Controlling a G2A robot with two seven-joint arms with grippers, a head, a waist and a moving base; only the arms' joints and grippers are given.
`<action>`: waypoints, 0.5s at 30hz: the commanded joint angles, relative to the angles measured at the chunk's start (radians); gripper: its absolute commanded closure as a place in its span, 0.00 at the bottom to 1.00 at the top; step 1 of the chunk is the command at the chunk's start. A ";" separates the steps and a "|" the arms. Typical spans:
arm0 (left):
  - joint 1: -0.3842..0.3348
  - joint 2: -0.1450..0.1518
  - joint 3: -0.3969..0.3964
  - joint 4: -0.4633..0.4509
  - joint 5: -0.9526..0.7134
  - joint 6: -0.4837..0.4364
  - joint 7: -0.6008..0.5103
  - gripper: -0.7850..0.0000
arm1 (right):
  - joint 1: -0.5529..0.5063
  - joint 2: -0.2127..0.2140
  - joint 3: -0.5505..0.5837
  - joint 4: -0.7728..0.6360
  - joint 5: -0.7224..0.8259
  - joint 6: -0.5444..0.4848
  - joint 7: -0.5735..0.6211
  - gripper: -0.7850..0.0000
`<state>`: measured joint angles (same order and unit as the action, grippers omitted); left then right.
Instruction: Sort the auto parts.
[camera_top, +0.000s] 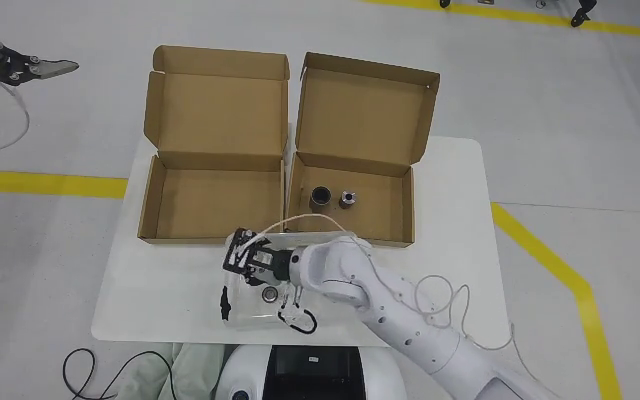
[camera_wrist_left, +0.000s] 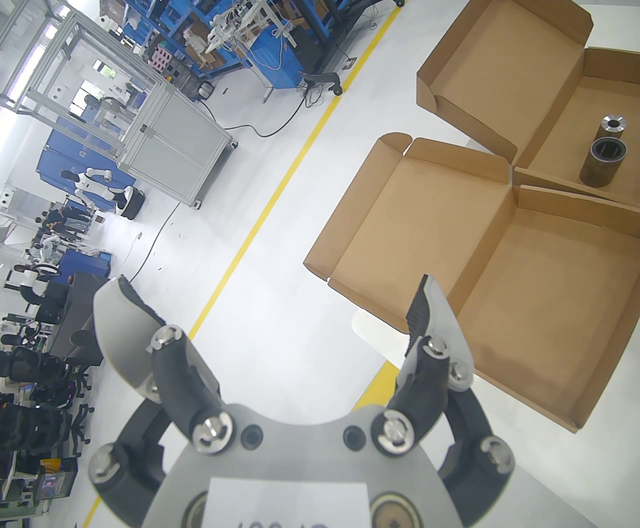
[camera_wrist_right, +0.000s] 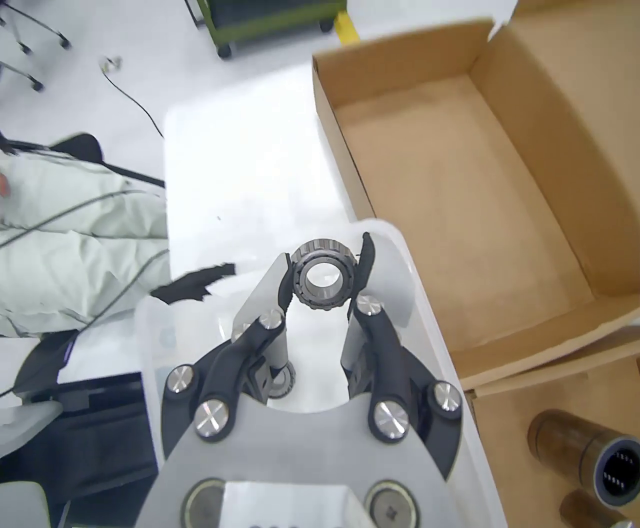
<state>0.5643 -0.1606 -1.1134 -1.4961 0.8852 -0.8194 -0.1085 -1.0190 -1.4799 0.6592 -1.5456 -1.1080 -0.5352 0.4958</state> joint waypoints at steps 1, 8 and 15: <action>0.000 0.000 0.000 0.000 0.000 0.000 0.000 0.00 | -0.011 0.007 0.022 -0.013 0.009 -0.061 -0.100 1.00; 0.000 0.000 0.000 0.000 0.000 0.000 0.000 0.00 | -0.009 0.017 0.079 0.006 0.019 -0.179 -0.337 1.00; 0.000 0.000 0.000 0.000 0.000 0.000 0.000 0.00 | 0.071 0.001 0.080 0.030 0.043 -0.218 -0.438 1.00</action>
<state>0.5643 -0.1606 -1.1134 -1.4961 0.8852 -0.8194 -0.1085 -0.9616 -1.4768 0.7386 -1.5162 -1.0665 -0.7535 0.0659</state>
